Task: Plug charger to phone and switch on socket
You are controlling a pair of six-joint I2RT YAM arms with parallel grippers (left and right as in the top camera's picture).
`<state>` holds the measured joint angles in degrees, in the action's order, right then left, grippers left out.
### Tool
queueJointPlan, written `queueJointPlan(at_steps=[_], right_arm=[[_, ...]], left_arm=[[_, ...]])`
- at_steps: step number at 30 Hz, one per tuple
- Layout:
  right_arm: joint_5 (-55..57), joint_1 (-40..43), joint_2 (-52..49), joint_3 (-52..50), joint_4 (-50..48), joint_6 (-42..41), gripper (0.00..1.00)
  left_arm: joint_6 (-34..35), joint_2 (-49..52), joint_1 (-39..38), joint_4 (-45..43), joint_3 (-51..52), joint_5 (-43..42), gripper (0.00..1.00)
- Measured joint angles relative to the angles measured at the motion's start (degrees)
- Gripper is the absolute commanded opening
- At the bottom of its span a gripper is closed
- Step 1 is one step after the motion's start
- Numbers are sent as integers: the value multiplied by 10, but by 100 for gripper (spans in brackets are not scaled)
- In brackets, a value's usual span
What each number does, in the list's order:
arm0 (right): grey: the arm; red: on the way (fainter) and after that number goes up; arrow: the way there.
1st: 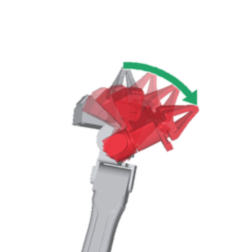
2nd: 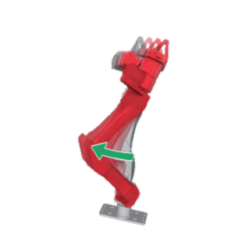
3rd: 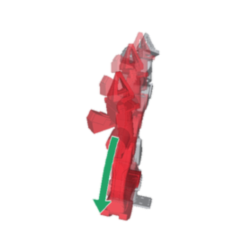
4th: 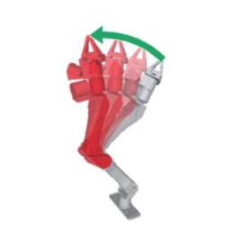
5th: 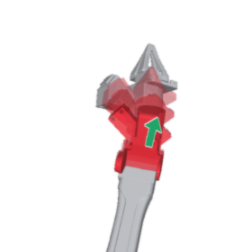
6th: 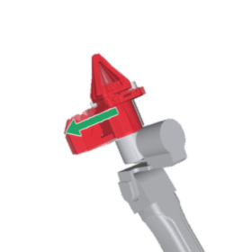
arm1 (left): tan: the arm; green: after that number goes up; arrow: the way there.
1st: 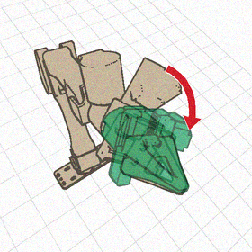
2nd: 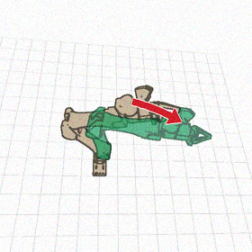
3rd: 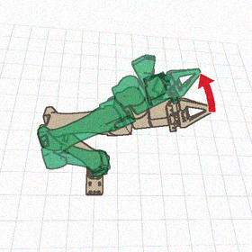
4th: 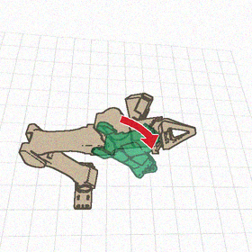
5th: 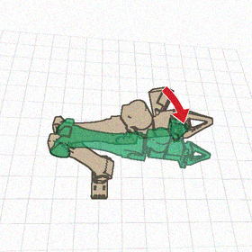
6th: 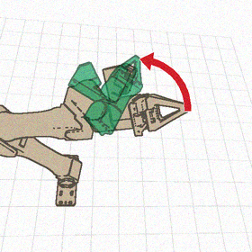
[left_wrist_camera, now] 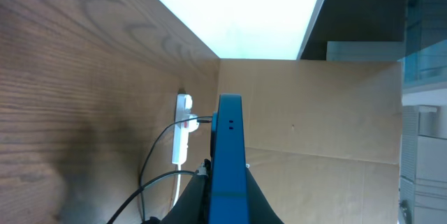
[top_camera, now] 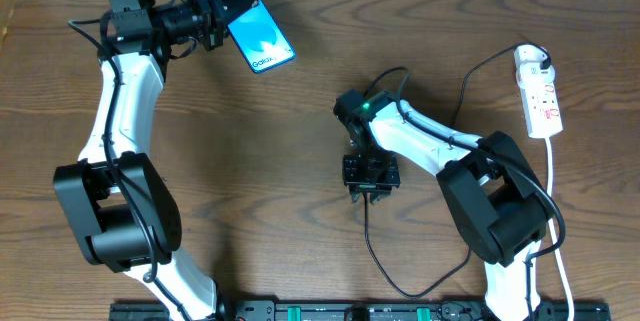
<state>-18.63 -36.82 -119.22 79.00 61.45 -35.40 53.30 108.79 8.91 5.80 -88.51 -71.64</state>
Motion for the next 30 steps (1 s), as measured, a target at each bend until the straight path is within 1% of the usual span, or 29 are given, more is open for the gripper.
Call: queueJointPlan(at_steps=[1,2,6,8,10,13,15,16,17,21,24,30], right_arm=[[0,0,0,0,0,-1,5],[1,1,0,0,-3,1,1],[-2,4,0,0,-7,1,1],[-21,15,0,0,-17,14,1],[-78,48,0,3,-51,47,1],[-280,110,-3,8,-193,138,1],[-372,131,-3,9,-240,176,1],[-458,148,-3,10,-273,214,1],[-506,153,-3,10,-292,236,1],[-625,155,-3,10,-366,274,1],[-661,155,-3,10,-373,283,1],[-682,155,-3,10,-377,287,1]], left_arm=[[-2,0,0,0,0,0,7],[-4,0,0,0,0,0,7],[-7,0,0,0,0,0,7],[-7,0,0,0,0,0,7],[-7,0,0,0,0,0,7],[-9,0,0,0,0,4,7],[-8,0,0,0,0,8,8],[-8,0,0,0,0,12,7],[-8,0,0,0,0,14,7],[-9,0,0,0,0,15,7],[-13,0,-5,-8,0,15,7],[-35,0,-38,-58,0,15,7]])
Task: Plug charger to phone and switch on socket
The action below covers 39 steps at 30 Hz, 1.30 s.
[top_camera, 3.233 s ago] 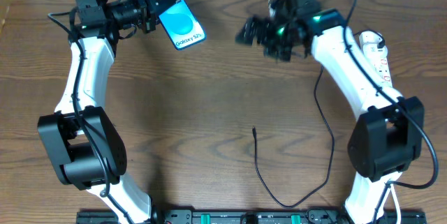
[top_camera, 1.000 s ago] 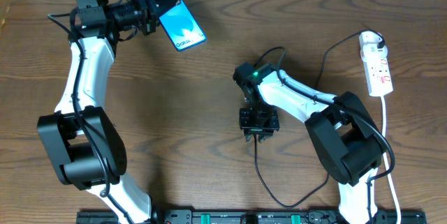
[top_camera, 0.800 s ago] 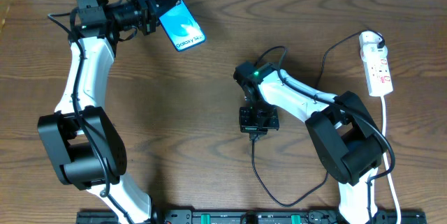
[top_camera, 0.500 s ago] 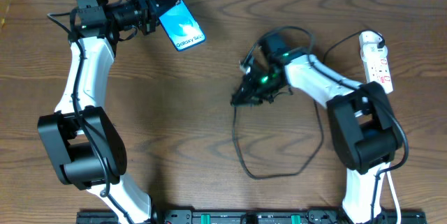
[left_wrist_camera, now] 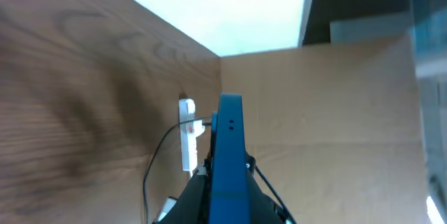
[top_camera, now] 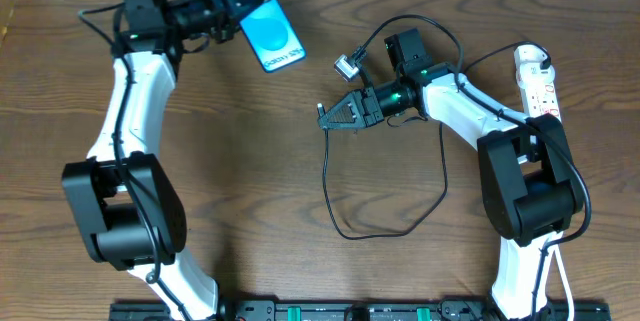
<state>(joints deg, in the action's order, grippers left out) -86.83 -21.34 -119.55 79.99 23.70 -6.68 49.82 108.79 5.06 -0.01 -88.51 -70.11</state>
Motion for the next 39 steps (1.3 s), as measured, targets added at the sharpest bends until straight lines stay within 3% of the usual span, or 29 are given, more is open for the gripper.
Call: queueJointPlan(at_steps=[6,21,39], right_arm=[[-9,0,0,0,-67,-21,1],[-16,-2,0,0,-349,-244,1],[-17,-17,0,0,-372,-273,1]], left_arm=[[-39,0,-38,-5,0,-1,7],[-117,0,-44,0,0,-11,7],[-130,0,-44,0,0,33,7]])
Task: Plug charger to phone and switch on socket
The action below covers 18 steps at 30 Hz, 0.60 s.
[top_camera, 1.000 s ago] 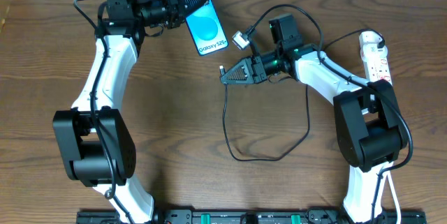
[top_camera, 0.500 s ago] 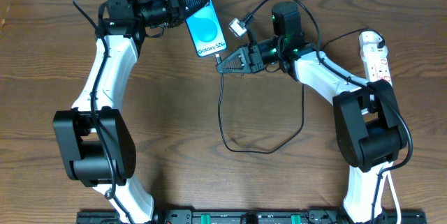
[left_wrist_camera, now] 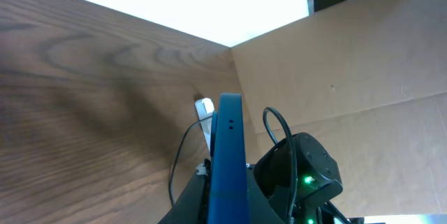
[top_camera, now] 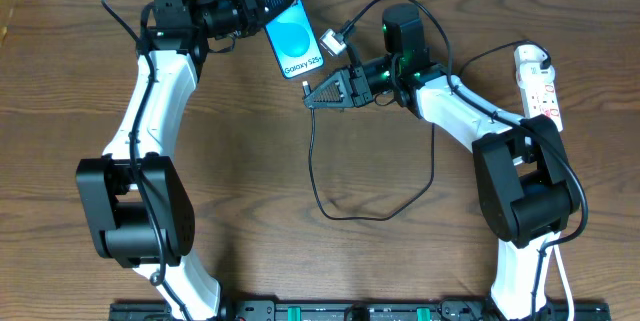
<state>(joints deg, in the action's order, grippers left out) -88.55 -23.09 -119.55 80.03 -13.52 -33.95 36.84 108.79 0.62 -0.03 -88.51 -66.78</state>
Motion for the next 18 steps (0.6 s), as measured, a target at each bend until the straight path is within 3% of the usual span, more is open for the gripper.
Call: queueJointPlan(at_steps=[10,18], right_arm=[[0,0,0,0,-24,-4,1],[0,0,0,0,-25,-6,1]], left_arm=[[-24,0,0,0,0,-32,8],[7,0,0,0,0,-38,7]])
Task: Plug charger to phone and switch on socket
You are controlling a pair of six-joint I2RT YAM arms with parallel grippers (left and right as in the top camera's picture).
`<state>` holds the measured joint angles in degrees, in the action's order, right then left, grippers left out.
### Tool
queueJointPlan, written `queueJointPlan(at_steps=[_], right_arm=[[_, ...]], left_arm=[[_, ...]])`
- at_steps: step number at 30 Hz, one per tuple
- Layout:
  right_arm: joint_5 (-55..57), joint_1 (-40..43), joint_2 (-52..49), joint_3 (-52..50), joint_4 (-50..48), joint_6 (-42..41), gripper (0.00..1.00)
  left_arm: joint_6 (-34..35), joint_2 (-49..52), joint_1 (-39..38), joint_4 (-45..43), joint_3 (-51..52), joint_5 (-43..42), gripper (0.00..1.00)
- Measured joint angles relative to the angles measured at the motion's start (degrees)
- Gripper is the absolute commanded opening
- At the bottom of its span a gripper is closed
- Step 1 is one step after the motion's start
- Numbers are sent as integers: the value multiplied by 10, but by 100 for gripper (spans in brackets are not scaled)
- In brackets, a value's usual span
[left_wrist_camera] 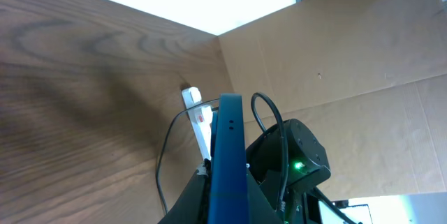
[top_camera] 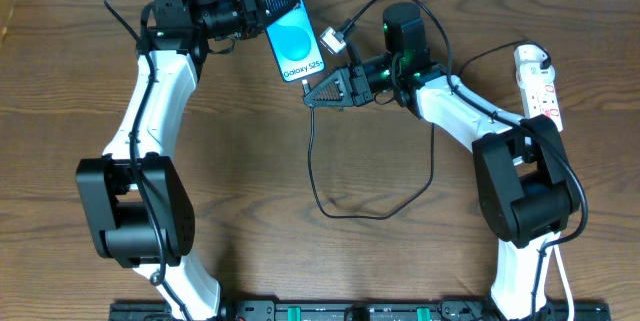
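A blue phone (top_camera: pixel 293 39) with its lit screen facing up is held off the table at the back, my left gripper (top_camera: pixel 272 3) shut on its far end. In the left wrist view the phone (left_wrist_camera: pixel 229 147) shows edge-on between the dark fingers (left_wrist_camera: pixel 199 196). My right gripper (top_camera: pixel 314 99) is shut on the black charger cable (top_camera: pixel 316 176), its tip just below the phone's near end; the plug itself is too small to make out. The white socket strip (top_camera: pixel 538 89) lies at the right edge, also visible as the strip (left_wrist_camera: pixel 200 121) beyond the phone.
The cable loops down over the middle of the wooden table (top_camera: pixel 230 191) and back up toward the right arm. A white lead runs from the socket strip down the right side. A cardboard wall (left_wrist_camera: pixel 335 77) stands behind the table.
The phone has turned slightly in my left gripper; in the left wrist view the socket strip and right arm sit further left. My right gripper with the cable has hardly moved.
My left gripper held the phone at the back left while my right gripper was down on the cable at mid-table. Then the right gripper held the cable lifted, pointing at the phone. Both then stood closer together, and now the cable end is just below the phone.
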<state>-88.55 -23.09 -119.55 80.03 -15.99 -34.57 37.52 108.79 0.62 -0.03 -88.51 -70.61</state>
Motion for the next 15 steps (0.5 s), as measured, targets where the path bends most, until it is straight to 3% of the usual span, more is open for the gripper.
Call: queueJointPlan(at_steps=[15], right_arm=[[0,0,0,0,0,-4,1]], left_arm=[[-20,0,0,0,0,-2,7]])
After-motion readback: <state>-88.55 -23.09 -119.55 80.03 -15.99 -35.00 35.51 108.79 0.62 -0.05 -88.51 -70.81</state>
